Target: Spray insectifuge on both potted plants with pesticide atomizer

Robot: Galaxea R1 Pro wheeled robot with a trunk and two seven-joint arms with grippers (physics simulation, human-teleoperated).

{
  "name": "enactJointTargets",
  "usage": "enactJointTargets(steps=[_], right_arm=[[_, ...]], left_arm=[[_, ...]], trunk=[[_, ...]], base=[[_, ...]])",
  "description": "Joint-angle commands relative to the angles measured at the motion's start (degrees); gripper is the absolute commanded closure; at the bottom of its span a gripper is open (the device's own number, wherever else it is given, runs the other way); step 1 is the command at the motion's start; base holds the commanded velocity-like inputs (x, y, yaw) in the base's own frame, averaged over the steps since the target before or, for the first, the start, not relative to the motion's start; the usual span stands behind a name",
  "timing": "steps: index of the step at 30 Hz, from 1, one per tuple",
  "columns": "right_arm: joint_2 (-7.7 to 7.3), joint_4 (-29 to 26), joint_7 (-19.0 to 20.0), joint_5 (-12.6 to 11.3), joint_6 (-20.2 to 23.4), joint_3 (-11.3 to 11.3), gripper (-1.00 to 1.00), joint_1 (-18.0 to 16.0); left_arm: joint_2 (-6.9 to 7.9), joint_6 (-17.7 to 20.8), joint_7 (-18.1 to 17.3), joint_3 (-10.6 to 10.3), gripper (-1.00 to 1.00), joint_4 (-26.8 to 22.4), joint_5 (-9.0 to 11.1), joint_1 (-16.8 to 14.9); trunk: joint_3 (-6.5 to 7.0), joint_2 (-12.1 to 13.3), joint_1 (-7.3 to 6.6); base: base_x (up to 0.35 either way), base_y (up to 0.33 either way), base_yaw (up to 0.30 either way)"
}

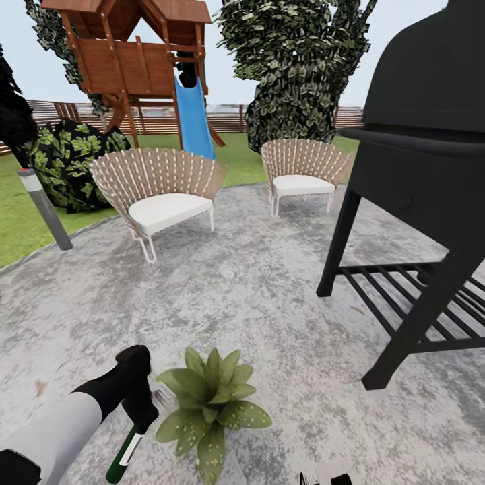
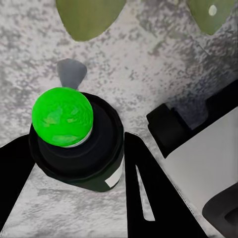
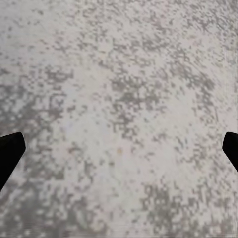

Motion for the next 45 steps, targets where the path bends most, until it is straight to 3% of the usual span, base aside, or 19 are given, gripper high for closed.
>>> enactJointTargets(steps=[1,4,9,12,23,31,38,45], right_arm=[[0.02,0.1,-0.3,0.6,-0.2,-0.5,-1.0,0.0],[0.02,0.1,-0.3,0.6,-0.2,-0.5,-1.0,0.0],[0.02,0.1,-0.3,0.6,-0.2,-0.5,-1.0,0.0],[0.02,0.1,-0.3,0.6,-0.2,-0.5,-1.0,0.0],[0.02,0.1,-0.3,0.6,-0.2,-0.5,-1.0,0.0],[0.02,0.1,-0.3,0.6,-0.2,-0.5,-1.0,0.0],[0.02,0.1,-0.3,0.6,-0.2,-0.5,-1.0,0.0],[0.02,0.1,-0.3,0.6,-0.2,-0.5,-1.0,0.0]], left_arm=[[0.03,0.4,-0.6,-0.2,1.0,-0.2,-0.4,0.0],[-0.03,0.4,-0.6,-0.2,1.0,-0.6,-0.3,0.0],[-2.11,0.3,-0.7,-0.1,1.0,-0.7,-0.4,0.0],[-2.48,0.3,-0.8,0.0,1.0,-0.8,-0.1,0.0],[-2.41,0.2,-1.3,0.0,1.0,-0.7,-0.1,0.0],[-2.46,0.4,-1.3,-0.1,1.0,-0.7,-0.2,-0.1],[-2.38,0.5,-1.2,0.0,1.0,-0.8,-0.3,-0.1],[-2.49,0.5,-0.6,0.0,1.0,-0.8,-0.4,-0.2]], trunk=[[-0.05,0.0,0.01],[-0.05,0.0,0.01],[-0.05,0.0,0.01],[-0.05,0.0,0.01],[-0.05,0.0,0.01],[-0.05,0.0,0.01],[-0.05,0.0,0.01],[-0.05,0.0,0.01]], base=[[0.15,0.252,0.0],[0.058,0.094,-0.102],[0.005,0.008,-0.268],[0.0,0.001,-0.297],[-0.002,0.0,-0.101],[-0.293,0.011,0.0],[-0.287,0.187,0.0],[0.015,0.244,-0.01]])
